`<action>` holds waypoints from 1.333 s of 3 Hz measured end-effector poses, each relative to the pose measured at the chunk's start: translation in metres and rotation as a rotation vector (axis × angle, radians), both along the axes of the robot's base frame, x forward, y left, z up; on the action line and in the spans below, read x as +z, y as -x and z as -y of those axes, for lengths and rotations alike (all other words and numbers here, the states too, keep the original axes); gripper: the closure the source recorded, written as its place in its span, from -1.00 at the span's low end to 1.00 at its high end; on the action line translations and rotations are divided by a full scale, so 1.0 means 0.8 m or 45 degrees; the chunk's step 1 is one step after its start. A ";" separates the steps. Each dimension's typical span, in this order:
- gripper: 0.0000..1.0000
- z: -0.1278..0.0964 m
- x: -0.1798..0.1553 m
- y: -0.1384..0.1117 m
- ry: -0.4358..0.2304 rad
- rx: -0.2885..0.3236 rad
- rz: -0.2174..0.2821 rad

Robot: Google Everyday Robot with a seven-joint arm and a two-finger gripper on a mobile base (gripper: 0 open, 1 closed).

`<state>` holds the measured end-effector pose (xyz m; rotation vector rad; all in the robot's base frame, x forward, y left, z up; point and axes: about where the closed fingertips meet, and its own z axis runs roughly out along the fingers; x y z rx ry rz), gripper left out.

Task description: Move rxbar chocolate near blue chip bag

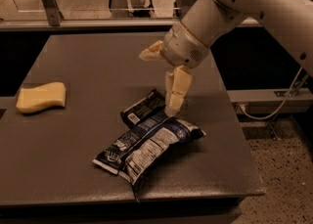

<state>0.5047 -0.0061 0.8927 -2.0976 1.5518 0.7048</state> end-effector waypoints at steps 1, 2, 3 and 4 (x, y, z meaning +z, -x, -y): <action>-1.00 0.011 0.023 -0.009 -0.018 -0.040 0.048; -1.00 0.049 0.037 -0.019 0.035 -0.272 0.110; -1.00 0.044 0.040 -0.026 0.019 -0.316 0.115; -1.00 0.044 0.040 -0.026 0.019 -0.316 0.115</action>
Offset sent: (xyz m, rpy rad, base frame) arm 0.0351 -0.0867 0.0447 -0.0737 -0.1519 -0.5615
